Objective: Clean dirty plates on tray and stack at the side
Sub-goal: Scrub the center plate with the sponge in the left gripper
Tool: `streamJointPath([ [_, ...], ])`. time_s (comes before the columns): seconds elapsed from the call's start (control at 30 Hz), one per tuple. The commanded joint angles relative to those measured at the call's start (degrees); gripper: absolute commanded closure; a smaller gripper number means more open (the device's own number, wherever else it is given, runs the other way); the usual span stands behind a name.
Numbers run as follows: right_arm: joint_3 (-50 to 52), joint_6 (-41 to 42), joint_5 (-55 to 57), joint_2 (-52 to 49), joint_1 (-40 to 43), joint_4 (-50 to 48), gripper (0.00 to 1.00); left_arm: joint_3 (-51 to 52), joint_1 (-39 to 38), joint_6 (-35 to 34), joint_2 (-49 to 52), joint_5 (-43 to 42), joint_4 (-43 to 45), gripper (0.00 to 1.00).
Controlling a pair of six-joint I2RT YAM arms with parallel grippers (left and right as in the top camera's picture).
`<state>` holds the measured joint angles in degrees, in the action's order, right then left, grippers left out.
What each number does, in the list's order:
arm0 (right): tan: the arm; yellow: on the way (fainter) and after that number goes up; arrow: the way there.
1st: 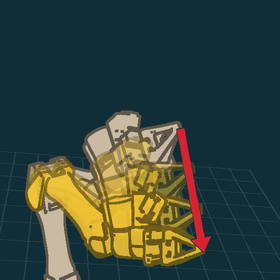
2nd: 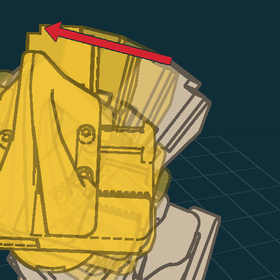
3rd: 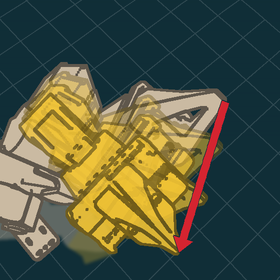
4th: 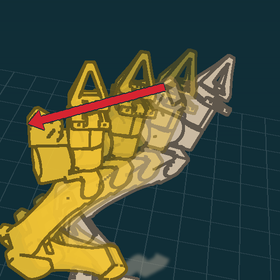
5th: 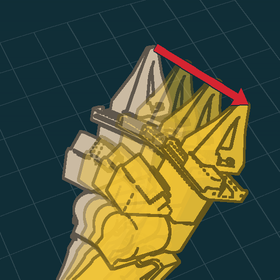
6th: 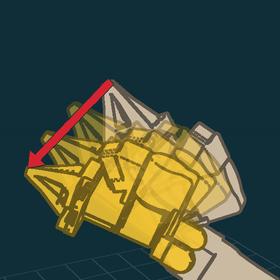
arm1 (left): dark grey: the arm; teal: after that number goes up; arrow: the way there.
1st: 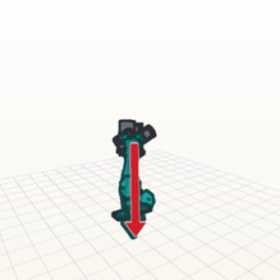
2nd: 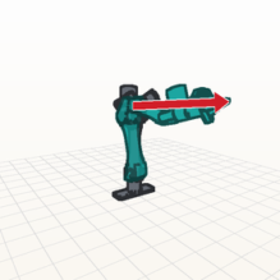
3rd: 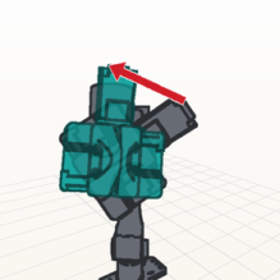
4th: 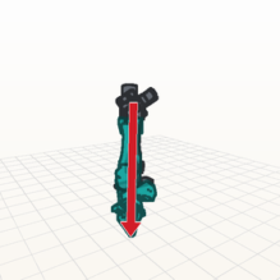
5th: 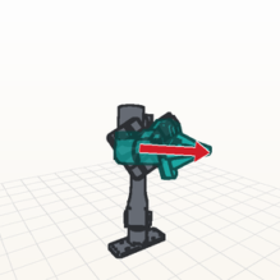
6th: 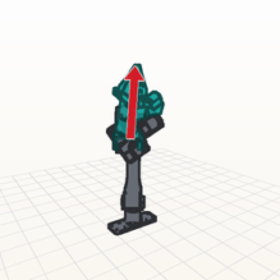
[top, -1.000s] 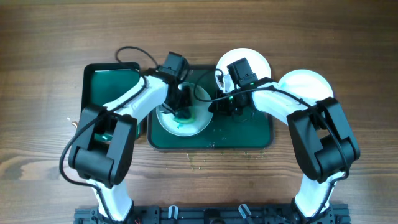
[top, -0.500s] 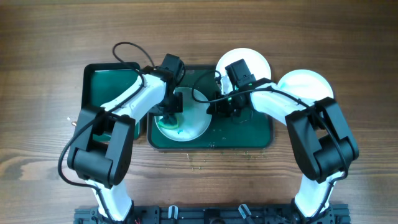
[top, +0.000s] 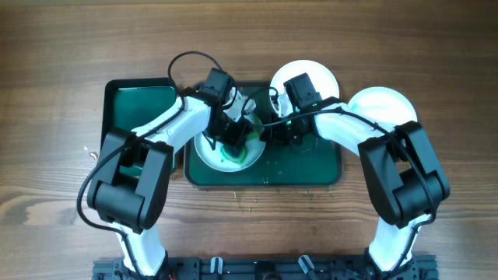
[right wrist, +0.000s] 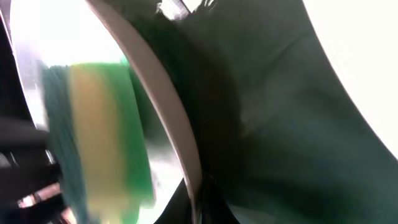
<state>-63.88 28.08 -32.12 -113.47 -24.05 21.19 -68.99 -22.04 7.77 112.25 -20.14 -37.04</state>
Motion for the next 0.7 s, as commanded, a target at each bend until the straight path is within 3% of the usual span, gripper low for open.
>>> streamJointPath([
  [0.0, 0.7, 0.4, 0.5, -1.1, 0.2, 0.0, 0.96, 1.1, 0.7, -16.9, 2.5, 26.7, 2.3, 0.96],
  [0.07, 0.7, 0.4, 0.5, -1.1, 0.2, 0.0, 0.96, 1.1, 0.7, -29.9, 2.5, 38.7, 0.6, 0.96],
  [0.17, 0.7, 0.4, 0.6, -1.1, 0.2, 0.0, 0.96, 1.1, 0.7, -38.9, 2.5, 45.2, -3.7, 0.96],
  [0.4, 0.7, 0.4, 0.6, -1.1, 0.2, -0.2, 0.96, 1.1, -0.6, -42.7, 2.5, 43.1, -15.0, 0.96],
  [0.47, 0.7, 0.4, 0.5, -1.1, 0.2, -0.2, 0.96, 1.1, -1.5, -41.7, 2.5, 40.5, -17.5, 0.96],
  [0.53, 0.7, 0.4, 0.5, -1.1, 0.2, -0.2, 0.96, 1.1, -2.2, -34.8, 2.5, 33.8, -17.9, 0.96],
  [0.67, 0.7, 0.4, 0.5, -1.1, 0.2, -0.2, 0.96, 1.1, -2.6, -16.1, 2.5, 12.0, -17.7, 0.96],
])
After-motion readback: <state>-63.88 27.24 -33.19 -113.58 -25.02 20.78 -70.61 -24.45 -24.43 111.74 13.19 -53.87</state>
